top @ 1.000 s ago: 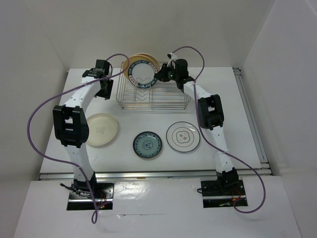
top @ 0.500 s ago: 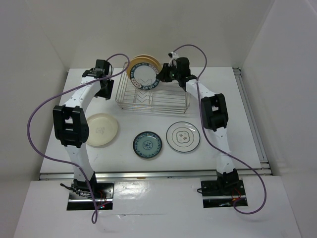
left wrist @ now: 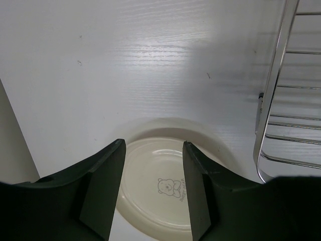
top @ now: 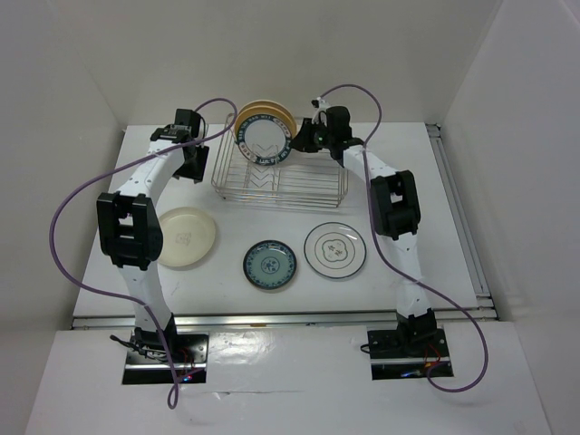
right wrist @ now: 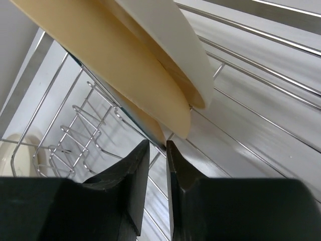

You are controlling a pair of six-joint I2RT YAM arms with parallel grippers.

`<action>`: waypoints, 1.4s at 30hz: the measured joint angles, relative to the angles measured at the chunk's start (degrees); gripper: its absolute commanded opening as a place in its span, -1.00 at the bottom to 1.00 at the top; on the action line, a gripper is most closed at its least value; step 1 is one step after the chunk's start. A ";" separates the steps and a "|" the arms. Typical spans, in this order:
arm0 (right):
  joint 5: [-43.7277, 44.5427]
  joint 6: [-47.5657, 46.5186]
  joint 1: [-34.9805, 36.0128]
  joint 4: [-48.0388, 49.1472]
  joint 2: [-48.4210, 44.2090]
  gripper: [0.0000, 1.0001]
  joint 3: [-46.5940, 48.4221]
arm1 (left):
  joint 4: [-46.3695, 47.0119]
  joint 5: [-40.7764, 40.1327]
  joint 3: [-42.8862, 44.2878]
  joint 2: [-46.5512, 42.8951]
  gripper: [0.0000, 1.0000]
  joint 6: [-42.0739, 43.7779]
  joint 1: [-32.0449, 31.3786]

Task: Unload the plates from the dish rack

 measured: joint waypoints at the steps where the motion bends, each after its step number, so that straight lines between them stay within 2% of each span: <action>1: -0.31 0.22 0.00 0.04 0.00 -0.44 0.00 | -0.04 0.02 0.00 0.00 0.25 0.00 0.00; 11: -4.13 4.94 -0.17 4.33 0.26 -0.36 1.31 | -0.37 0.04 0.00 0.00 0.25 0.00 0.00; 17: -5.66 7.80 -0.17 6.51 2.78 -0.05 3.15 | -0.37 0.00 0.00 0.00 0.25 0.00 0.00; 20: -6.64 8.35 -0.15 6.47 3.96 -0.02 3.41 | -0.37 -0.02 0.00 0.00 0.25 0.00 0.00; 22: -6.54 8.68 -0.07 6.38 4.63 -0.12 3.41 | -0.37 -0.04 0.00 0.00 0.25 0.00 0.00; 23: -6.29 8.83 -0.04 6.38 4.83 -0.33 3.43 | -0.39 -0.02 0.00 0.00 0.25 0.00 0.00; 25: -5.75 8.98 -0.04 6.40 5.25 -0.51 3.43 | -0.37 -0.04 0.00 0.00 0.25 0.00 0.00; 26: -5.53 8.94 -0.07 6.49 5.42 -0.68 3.43 | -0.37 -0.04 0.00 0.00 0.25 0.00 0.00; 30: -4.35 6.23 -0.11 6.51 5.73 -1.00 3.43 | -0.37 -0.04 0.00 0.00 0.25 0.00 0.00; 42: 1.29 0.02 1.33 7.48 -0.59 -1.00 -3.61 | -0.37 0.02 0.00 0.00 0.25 0.00 0.00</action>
